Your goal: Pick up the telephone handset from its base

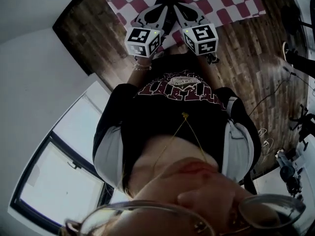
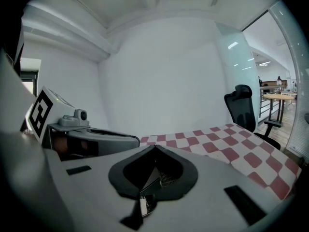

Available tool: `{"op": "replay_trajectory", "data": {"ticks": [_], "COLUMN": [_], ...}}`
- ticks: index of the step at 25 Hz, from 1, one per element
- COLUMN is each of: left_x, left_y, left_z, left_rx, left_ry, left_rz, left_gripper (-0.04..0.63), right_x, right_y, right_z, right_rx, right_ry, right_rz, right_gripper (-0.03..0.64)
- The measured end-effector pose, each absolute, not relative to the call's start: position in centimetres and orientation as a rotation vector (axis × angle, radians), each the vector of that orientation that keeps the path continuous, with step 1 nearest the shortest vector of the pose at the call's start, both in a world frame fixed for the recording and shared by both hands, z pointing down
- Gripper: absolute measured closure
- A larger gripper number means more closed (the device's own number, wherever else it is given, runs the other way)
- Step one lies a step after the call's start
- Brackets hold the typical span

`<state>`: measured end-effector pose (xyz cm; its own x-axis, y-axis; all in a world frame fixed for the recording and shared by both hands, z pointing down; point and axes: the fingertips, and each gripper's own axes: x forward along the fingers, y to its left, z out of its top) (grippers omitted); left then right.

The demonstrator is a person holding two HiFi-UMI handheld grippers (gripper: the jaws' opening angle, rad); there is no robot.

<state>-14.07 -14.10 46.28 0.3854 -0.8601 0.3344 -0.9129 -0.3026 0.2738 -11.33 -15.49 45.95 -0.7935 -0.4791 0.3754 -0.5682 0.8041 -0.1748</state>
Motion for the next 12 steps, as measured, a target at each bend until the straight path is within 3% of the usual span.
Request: {"op": "replay_trajectory", "data": {"ticks": [12], "left_x": [-11.3], "left_y": [-14.3], "left_z": [48.1], "left_rx": [2.332], "left_ry": [-1.303], "left_rz": [0.272], "left_gripper": [0.586], "right_x": [-8.0], "right_y": [-14.4], "right_z": [47.8], "right_rx": [1.031], "right_ry": [-2.578], "right_rz": [0.512], "right_gripper": [0.600]}}
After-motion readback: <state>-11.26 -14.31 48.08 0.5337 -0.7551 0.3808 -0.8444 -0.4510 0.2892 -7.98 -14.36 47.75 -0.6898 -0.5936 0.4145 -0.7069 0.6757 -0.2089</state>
